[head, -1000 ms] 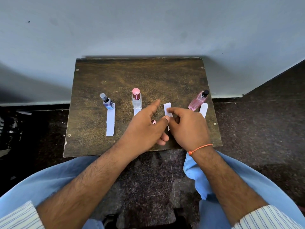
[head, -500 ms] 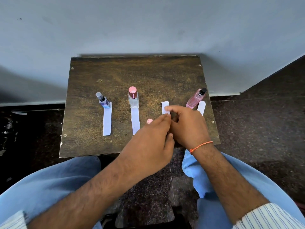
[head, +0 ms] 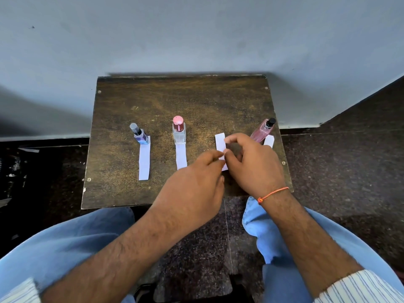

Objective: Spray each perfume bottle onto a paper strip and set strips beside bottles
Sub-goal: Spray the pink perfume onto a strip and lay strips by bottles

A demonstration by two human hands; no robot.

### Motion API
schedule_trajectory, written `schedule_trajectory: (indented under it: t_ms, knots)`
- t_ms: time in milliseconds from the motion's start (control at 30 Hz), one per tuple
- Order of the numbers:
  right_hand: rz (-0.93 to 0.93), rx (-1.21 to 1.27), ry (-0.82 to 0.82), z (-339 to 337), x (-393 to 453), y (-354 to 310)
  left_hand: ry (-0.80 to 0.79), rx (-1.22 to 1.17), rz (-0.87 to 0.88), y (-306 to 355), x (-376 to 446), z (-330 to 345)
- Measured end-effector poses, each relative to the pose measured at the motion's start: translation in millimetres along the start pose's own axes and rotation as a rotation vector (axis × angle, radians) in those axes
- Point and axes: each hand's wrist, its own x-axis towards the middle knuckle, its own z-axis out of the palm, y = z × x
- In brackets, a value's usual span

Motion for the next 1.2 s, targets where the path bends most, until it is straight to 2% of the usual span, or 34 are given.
schedule_trajectory:
  t_ms: [167,400,633,767,900,1200]
  knots:
    - [0.035,0.04,-0.042,6.6,2.9,4.3,-0.095,0.083,-0.036,4.7,-2.1,13.4]
    - [0.094,0.115,-0.014,10.8,5.8,5.1,-0.186,0.121,-0.077,9.6,-3.3,21.7]
    - [0.32,0.613,-0.121,12.6,11.3,-6.3,-0.238,0.162,-0.082,12.8,-3.0,20.2]
    - [0.355,0.787,-0.169,13.2,11.6,-14.0,-0.236,0.19,-0.071,13.3,-3.2,18.4]
    - [0.292,0.771,-0.113,15.0,12.6,-17.4,-0.236,0.207,-0.062,13.0,-4.1,18.3]
    - [0.186,0.466,0.088,33.3,25.6,-12.9,-0.243,0.223,-0.068,10.4,-4.6,22.7]
